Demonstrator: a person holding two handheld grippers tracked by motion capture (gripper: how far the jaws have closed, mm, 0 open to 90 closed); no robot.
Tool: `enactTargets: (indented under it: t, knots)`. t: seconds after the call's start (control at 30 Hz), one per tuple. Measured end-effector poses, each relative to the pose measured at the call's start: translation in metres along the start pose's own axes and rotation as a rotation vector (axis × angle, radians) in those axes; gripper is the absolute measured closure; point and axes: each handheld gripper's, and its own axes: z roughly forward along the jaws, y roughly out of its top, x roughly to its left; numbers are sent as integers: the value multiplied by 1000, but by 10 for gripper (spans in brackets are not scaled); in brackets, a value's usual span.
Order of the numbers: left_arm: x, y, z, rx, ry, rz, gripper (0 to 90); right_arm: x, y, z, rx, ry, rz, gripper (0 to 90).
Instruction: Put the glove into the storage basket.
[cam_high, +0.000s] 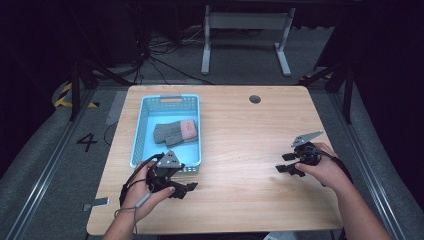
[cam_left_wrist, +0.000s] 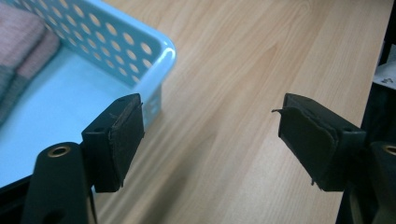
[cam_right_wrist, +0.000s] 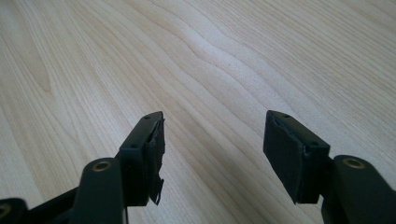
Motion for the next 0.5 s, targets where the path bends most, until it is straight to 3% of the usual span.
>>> enactTargets:
  t: [0.07,0.3,0.37,0.43,0.5]
  knots:
    - [-1,-3,2,-9,3,-2,229,0,0,0,2,1,-1,400]
    - [3,-16,22,30,2,-4,241,1,-2,7,27,0,-16,397]
    - [4,-19,29,30,23,-21,247,1,-2,7,29,0,-16,397]
    - [2,-20,34,37,44,7,297,0,-3,8,26,-1,-14,397]
    - [1,-20,35,38,33,8,265,0,-3,8,26,3,-11,397]
